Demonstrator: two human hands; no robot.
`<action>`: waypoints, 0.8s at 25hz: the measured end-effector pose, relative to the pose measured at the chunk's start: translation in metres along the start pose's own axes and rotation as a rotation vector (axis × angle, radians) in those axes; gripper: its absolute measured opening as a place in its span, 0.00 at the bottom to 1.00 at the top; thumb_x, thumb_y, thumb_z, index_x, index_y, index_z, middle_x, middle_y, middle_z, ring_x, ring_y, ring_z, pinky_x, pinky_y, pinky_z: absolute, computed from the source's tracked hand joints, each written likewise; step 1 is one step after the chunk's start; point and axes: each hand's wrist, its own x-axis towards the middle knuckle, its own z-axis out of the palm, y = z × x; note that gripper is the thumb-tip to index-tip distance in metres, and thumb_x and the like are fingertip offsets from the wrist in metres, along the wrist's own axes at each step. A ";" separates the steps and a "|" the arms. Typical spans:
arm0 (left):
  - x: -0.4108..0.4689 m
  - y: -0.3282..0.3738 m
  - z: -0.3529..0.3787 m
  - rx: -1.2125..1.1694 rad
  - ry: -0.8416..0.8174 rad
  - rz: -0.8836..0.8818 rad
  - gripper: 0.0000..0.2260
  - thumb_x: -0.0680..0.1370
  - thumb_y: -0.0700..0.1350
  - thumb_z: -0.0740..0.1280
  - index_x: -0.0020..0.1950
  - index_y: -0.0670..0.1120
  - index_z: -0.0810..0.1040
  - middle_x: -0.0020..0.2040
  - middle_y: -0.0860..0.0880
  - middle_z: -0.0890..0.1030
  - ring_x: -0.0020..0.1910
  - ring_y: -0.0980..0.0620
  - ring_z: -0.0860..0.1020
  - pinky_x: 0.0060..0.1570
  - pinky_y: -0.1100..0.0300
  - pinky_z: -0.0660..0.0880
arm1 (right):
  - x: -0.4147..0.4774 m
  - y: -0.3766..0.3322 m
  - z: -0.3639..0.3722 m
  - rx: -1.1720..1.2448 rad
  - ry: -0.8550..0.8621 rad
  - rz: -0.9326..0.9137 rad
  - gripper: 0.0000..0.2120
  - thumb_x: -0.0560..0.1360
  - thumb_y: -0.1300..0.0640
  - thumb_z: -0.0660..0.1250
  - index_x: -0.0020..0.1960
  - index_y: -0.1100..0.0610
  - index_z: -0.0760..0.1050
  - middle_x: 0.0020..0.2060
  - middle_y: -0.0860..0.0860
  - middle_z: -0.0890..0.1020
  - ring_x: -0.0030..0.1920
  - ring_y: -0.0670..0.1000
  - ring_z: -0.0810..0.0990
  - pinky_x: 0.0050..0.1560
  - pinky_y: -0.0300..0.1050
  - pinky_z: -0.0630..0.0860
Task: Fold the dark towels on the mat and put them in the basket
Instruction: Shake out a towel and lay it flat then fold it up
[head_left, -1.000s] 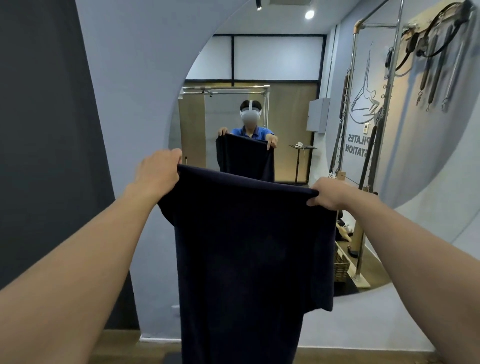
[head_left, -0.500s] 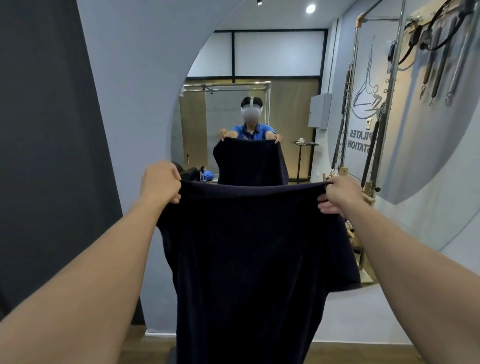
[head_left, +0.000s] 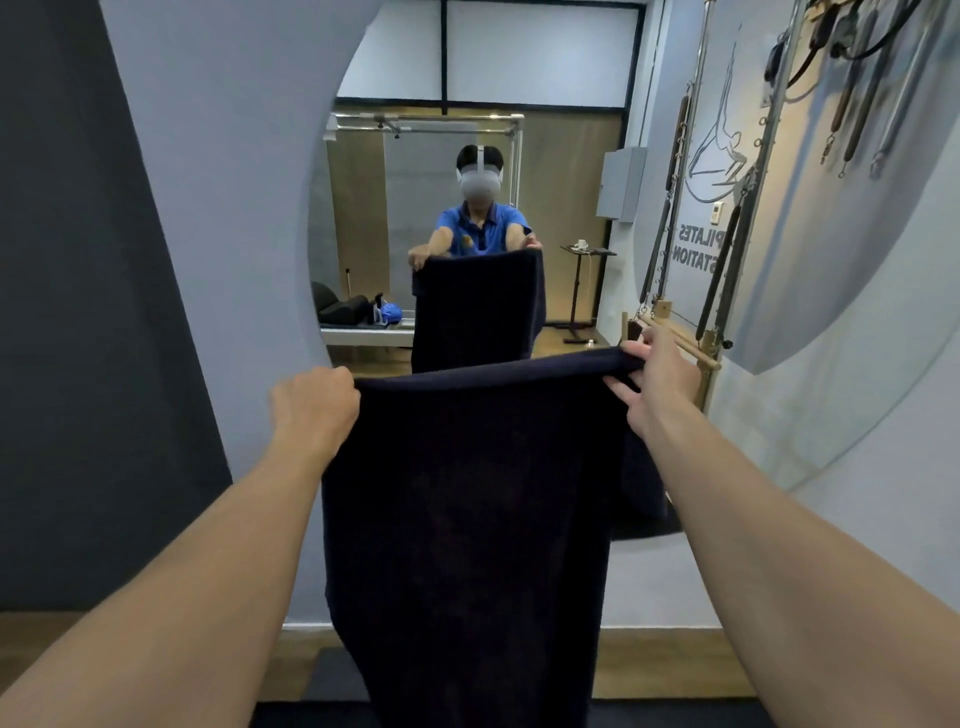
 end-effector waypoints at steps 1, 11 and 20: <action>-0.002 0.002 0.005 -0.004 -0.020 -0.034 0.10 0.81 0.41 0.58 0.54 0.40 0.78 0.53 0.41 0.77 0.51 0.40 0.78 0.48 0.50 0.72 | 0.005 0.010 -0.005 0.021 0.039 0.047 0.07 0.73 0.62 0.71 0.50 0.59 0.76 0.50 0.54 0.82 0.50 0.53 0.80 0.51 0.53 0.82; 0.035 0.038 0.127 -1.671 -0.222 -0.850 0.14 0.83 0.34 0.52 0.50 0.45 0.76 0.52 0.37 0.81 0.53 0.38 0.82 0.53 0.44 0.79 | 0.093 0.112 -0.040 0.372 0.273 0.620 0.22 0.79 0.66 0.64 0.71 0.58 0.64 0.59 0.58 0.74 0.63 0.58 0.74 0.53 0.48 0.77; 0.144 0.043 -0.016 -1.767 0.183 -0.462 0.17 0.81 0.36 0.57 0.45 0.52 0.82 0.50 0.44 0.85 0.48 0.45 0.84 0.46 0.52 0.80 | 0.096 -0.025 0.085 0.340 -0.189 0.073 0.16 0.78 0.71 0.60 0.52 0.52 0.77 0.48 0.52 0.80 0.44 0.48 0.79 0.38 0.42 0.74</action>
